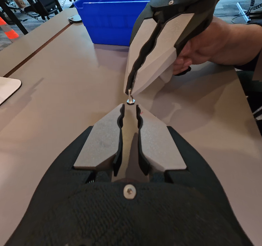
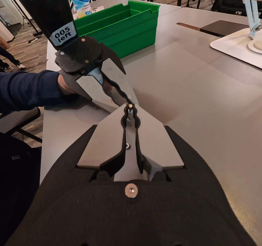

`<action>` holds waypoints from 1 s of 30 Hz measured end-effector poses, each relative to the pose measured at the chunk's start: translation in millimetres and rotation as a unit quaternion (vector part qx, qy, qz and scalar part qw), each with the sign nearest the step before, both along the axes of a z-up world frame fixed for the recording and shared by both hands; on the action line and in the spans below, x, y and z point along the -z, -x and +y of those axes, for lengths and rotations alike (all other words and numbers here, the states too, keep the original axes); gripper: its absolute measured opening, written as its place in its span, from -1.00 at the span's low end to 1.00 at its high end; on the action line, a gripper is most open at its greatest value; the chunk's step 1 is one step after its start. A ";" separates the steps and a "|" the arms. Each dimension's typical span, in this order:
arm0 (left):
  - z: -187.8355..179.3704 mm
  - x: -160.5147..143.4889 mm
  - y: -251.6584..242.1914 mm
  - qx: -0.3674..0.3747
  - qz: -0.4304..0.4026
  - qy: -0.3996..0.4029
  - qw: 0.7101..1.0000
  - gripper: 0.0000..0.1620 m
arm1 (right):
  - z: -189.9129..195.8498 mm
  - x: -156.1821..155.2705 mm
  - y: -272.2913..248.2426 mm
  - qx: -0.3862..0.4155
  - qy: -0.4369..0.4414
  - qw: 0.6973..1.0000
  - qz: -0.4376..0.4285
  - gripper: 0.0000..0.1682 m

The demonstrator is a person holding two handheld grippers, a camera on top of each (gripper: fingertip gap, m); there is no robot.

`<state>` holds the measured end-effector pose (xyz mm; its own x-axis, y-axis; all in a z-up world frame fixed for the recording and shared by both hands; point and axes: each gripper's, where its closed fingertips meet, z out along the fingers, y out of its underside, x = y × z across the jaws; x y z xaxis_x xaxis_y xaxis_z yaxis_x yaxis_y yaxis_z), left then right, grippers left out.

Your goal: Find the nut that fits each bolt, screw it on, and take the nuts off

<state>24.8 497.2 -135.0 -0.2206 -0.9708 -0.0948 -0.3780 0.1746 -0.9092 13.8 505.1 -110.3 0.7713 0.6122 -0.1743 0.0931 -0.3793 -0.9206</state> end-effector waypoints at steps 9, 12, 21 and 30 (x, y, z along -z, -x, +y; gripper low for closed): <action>-10.6 -16.4 3.1 0.034 -0.048 0.030 0.998 -0.85 | -6.6 -12.9 3.7 -0.018 -0.028 0.999 0.002 -0.97; -10.1 -16.6 3.0 0.032 -0.052 0.028 0.998 -0.85 | -8.9 -11.6 5.1 -0.024 -0.026 0.999 -0.008 -0.97; -13.4 -11.4 1.9 0.035 -0.040 0.010 0.999 -0.88 | -9.7 -2.2 6.4 -0.018 -0.027 0.997 -0.069 -0.97; -14.2 -10.4 0.9 0.034 -0.038 0.003 0.999 -0.89 | -9.9 -3.7 6.6 -0.016 -0.029 0.997 -0.066 -0.97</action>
<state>23.9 483.0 -124.6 -0.2792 -0.9542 -0.1071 -0.2955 0.1915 -0.9359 7.2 495.2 -106.6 0.7649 0.6431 -0.0369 0.2258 -0.3213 -0.9197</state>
